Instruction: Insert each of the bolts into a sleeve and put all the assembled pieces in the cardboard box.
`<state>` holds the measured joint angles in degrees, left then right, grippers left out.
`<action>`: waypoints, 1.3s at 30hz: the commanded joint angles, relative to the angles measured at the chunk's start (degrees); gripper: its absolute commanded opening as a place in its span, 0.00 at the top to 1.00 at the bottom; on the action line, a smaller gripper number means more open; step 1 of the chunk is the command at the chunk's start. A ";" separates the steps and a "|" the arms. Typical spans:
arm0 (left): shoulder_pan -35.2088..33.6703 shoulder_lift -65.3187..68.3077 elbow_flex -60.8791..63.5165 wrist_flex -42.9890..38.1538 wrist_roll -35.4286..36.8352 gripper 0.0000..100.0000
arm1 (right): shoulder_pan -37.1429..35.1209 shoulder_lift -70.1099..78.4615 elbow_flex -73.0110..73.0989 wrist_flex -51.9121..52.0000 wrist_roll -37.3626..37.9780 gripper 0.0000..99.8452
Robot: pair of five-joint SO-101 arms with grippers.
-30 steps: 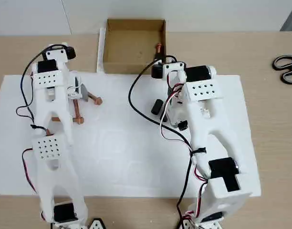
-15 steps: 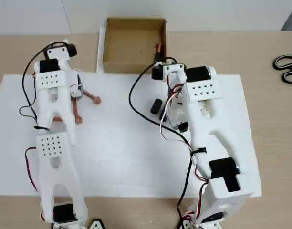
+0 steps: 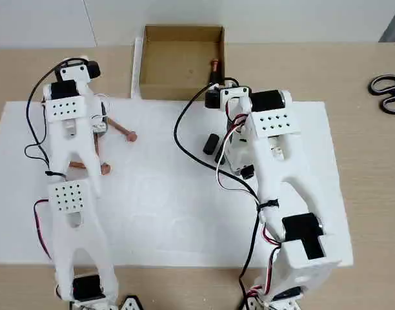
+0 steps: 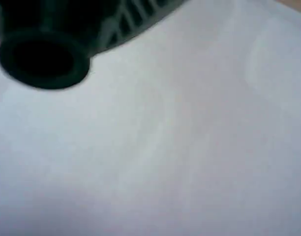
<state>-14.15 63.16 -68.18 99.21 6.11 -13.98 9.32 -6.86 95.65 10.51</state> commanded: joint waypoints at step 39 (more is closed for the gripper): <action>18.99 -111.12 82.24 -27.78 4.22 0.99 | -1.80 -60.00 26.64 -15.08 -1.76 1.00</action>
<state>4.40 -41.89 7.08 79.78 10.77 -14.59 -44.92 14.86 87.03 10.51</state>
